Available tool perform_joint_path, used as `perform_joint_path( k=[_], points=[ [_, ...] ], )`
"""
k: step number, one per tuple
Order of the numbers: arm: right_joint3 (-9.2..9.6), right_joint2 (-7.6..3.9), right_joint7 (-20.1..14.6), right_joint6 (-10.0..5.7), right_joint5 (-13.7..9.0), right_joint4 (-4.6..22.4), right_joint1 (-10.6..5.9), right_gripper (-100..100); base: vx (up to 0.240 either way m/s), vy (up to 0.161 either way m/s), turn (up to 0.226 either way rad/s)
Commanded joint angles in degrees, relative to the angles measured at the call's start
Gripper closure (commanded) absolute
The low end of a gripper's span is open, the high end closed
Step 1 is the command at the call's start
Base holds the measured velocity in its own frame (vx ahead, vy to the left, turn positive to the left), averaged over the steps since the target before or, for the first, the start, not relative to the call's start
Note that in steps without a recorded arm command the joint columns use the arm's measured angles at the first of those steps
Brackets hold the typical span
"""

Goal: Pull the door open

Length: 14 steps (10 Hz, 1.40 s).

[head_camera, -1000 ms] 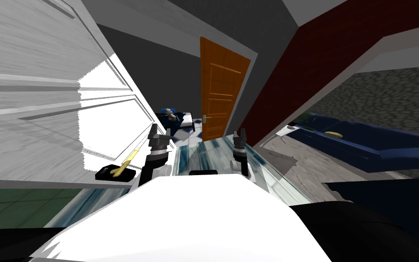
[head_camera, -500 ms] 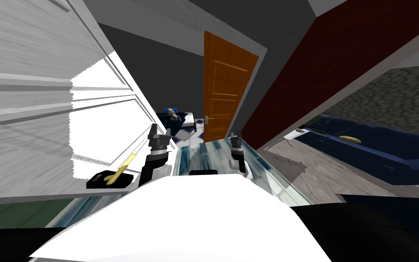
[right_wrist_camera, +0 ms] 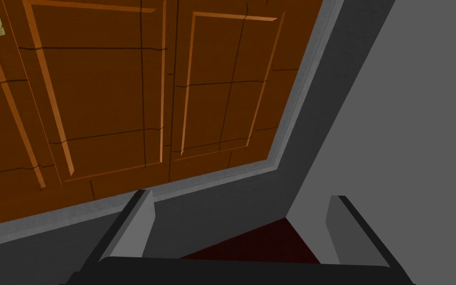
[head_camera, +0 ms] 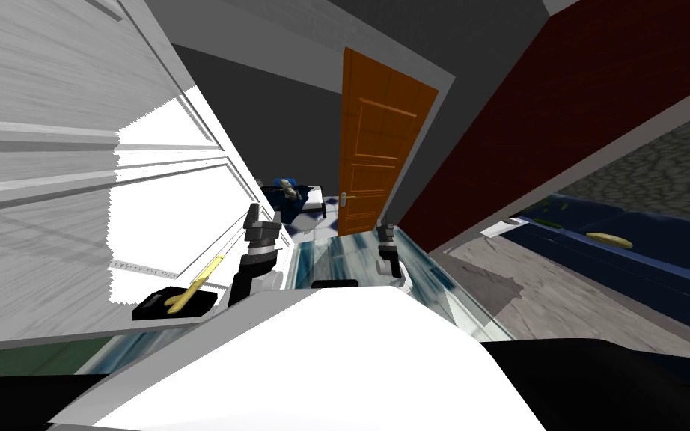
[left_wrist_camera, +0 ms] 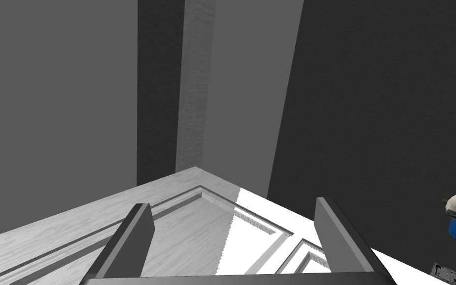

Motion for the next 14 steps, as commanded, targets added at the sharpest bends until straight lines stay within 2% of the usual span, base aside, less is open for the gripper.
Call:
perform_joint_path(
  k=[1,14],
  points=[
    [0.06,-0.5,-0.36,0.64,-0.1,2.75,-1.59,-100,0.109,0.0,0.08],
    [0.74,-4.64,-3.66,5.43,-1.08,21.36,-11.56,-100,0.1,-0.001,0.085]
  ],
)
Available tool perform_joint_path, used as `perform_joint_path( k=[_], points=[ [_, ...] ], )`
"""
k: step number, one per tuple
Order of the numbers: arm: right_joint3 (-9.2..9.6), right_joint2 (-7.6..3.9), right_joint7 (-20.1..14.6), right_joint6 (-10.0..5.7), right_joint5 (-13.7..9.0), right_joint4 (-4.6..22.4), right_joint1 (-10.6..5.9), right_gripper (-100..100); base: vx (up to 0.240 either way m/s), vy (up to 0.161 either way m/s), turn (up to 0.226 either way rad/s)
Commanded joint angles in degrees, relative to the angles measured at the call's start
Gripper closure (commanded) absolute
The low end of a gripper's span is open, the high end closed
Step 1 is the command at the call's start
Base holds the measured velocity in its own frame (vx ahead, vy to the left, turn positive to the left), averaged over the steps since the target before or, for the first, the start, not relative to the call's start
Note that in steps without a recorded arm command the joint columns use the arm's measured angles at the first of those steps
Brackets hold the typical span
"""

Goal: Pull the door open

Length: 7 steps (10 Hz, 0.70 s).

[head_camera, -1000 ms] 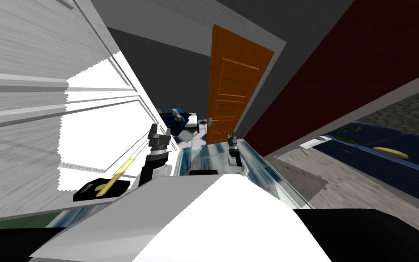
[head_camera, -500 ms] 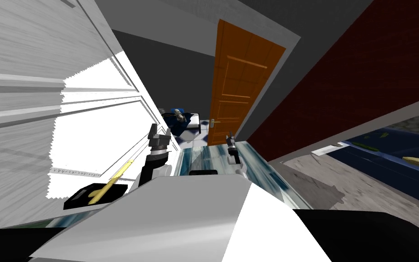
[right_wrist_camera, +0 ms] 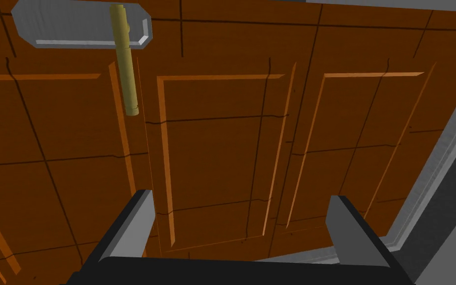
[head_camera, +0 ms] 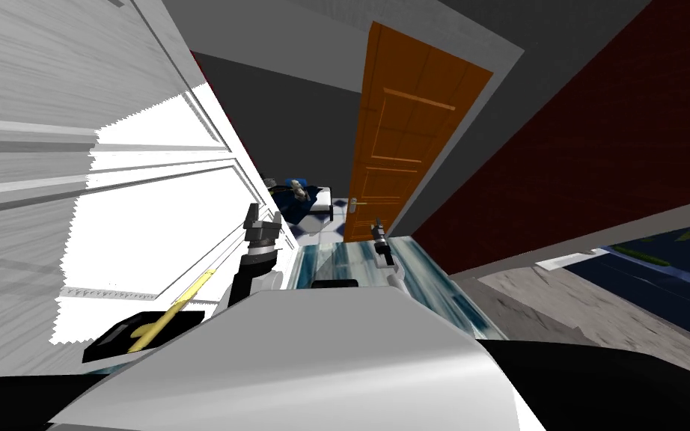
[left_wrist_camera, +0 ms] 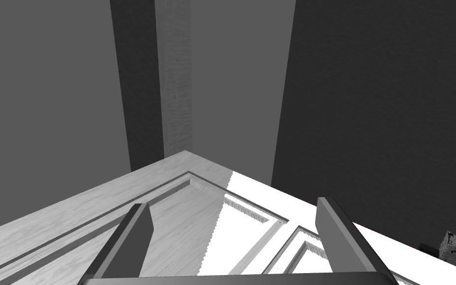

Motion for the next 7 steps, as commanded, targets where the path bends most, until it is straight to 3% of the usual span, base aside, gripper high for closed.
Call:
perform_joint_path(
  k=[1,5,6,7],
  points=[
    [0.13,-0.3,-0.32,0.92,-0.06,1.75,-1.03,-100,0.099,-0.015,0.066],
    [0.32,-1.37,-1.22,2.23,-0.33,6.84,-3.75,-100,0.104,-0.011,0.072],
    [0.41,-1.88,-1.65,2.85,-0.45,9.24,-5.04,-100,0.138,-0.016,0.125],
    [0.41,-1.88,-1.65,2.85,-0.45,9.24,-5.04,-100,0.114,-0.009,0.049]
  ],
)
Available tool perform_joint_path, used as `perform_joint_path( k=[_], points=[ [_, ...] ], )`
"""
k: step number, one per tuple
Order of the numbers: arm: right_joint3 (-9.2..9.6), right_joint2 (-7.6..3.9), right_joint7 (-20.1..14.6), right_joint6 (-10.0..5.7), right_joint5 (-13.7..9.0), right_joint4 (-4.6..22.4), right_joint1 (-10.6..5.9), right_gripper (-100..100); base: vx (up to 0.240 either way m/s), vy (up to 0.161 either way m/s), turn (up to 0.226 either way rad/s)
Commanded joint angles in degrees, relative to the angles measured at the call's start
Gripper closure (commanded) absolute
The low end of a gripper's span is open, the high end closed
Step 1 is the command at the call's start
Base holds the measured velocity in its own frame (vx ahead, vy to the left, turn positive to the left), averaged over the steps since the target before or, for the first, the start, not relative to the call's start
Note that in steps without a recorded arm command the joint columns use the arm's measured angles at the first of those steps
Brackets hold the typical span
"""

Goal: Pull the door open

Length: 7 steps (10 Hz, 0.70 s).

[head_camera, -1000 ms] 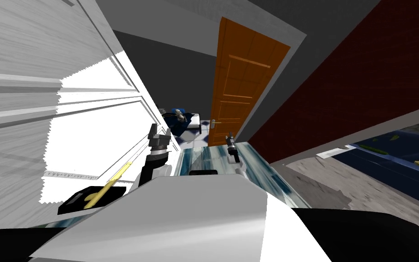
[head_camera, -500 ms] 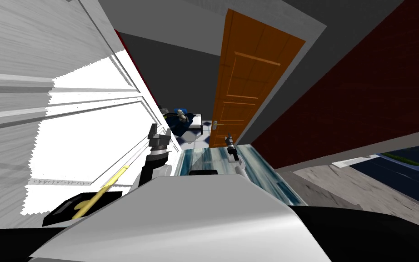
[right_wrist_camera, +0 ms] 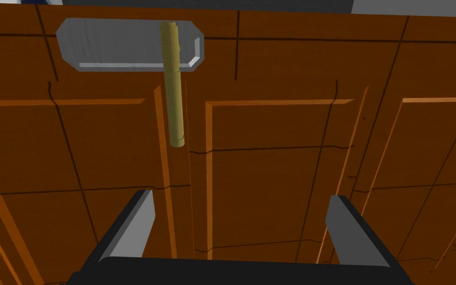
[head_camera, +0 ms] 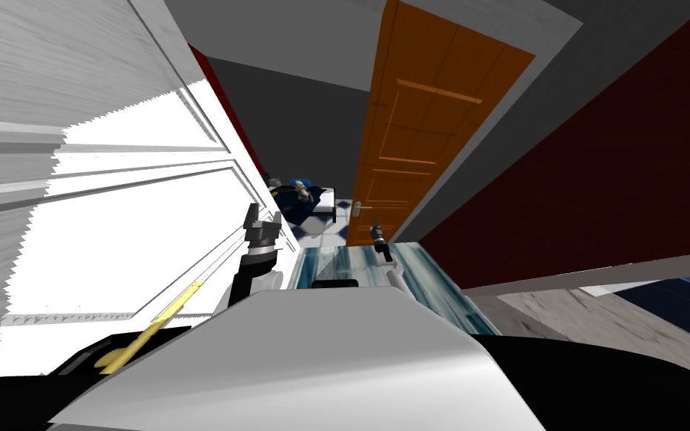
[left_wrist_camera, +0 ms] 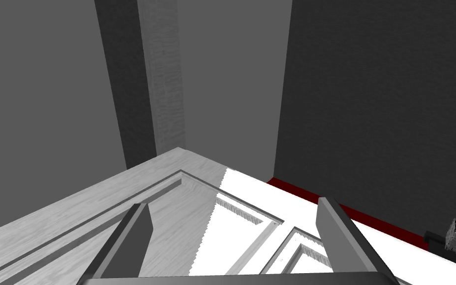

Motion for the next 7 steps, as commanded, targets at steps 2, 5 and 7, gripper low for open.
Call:
perform_joint_path(
  k=[2,5,7],
  points=[
    [0.07,-0.47,-0.42,0.61,-0.12,2.74,-1.5,-100,0.078,-0.004,0.044],
    [0.21,-1.25,-1.1,1.59,-0.32,6.55,-3.54,-100,0.096,-0.02,0.07],
    [0.27,-1.58,-1.39,2.01,-0.41,8.19,-4.42,-100,0.131,-0.03,0.059]
  ],
)
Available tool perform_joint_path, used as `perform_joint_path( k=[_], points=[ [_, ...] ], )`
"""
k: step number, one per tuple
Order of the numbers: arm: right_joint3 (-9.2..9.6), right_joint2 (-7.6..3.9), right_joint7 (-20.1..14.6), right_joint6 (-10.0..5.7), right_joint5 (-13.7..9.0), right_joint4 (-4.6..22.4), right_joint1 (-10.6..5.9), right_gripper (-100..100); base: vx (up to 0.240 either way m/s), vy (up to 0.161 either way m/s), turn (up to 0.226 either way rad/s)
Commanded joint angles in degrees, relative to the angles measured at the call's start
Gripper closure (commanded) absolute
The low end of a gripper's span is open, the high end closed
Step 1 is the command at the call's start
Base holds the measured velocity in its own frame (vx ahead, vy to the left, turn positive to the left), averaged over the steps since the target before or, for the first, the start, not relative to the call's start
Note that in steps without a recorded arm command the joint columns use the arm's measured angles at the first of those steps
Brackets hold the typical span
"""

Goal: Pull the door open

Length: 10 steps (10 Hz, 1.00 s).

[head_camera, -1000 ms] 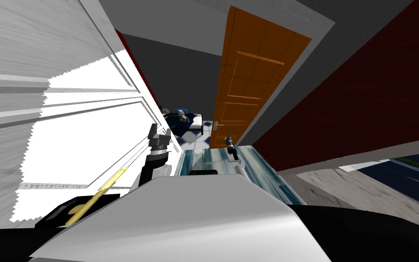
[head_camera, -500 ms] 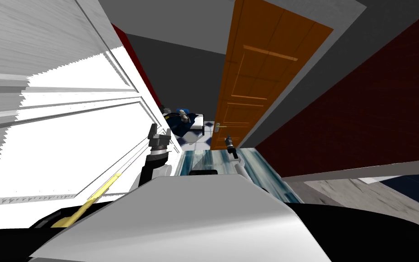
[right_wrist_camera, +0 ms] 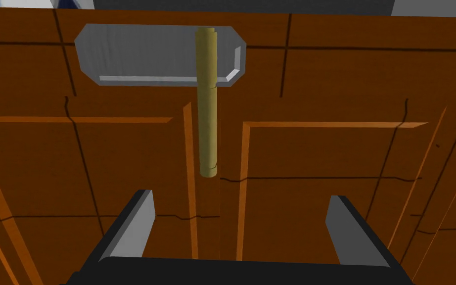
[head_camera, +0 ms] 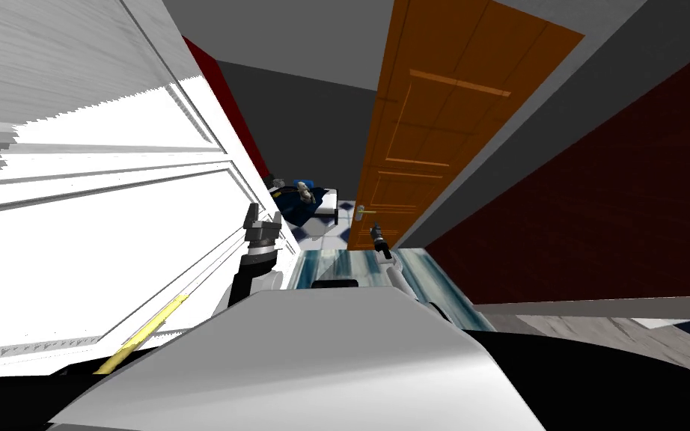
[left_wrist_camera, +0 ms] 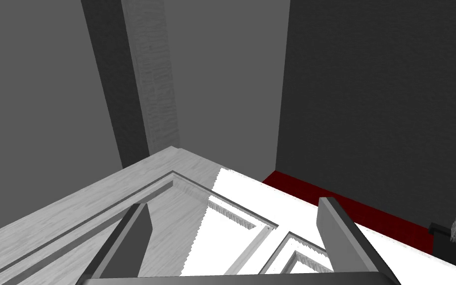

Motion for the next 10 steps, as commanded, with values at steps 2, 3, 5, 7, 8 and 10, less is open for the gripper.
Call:
perform_joint_path(
  k=[2,3,5,7,8,10],
  points=[
    [0.12,-0.61,-0.57,0.8,-0.16,3.64,-1.89,-100,0.132,-0.036,0.072],
    [0.15,-0.78,-0.72,1.02,-0.21,4.49,-2.34,-100,0.161,-0.058,0.061],
    [-0.64,-2.07,-1.45,0.15,-0.72,5.01,-1.86,-100,0.094,0.004,0.09],
    [-1.54,-3.75,-2.45,-0.78,-1.37,6.17,-1.43,-100,0.209,0.051,0.164],
    [-2.23,-5.03,-3.21,-1.49,-1.87,7.07,-1.11,-100,0.161,0.092,0.159],
    [-3.59,-7.56,-4.72,-2.88,-2.85,8.82,-0.47,-100,0.184,0.062,0.217]
  ],
)
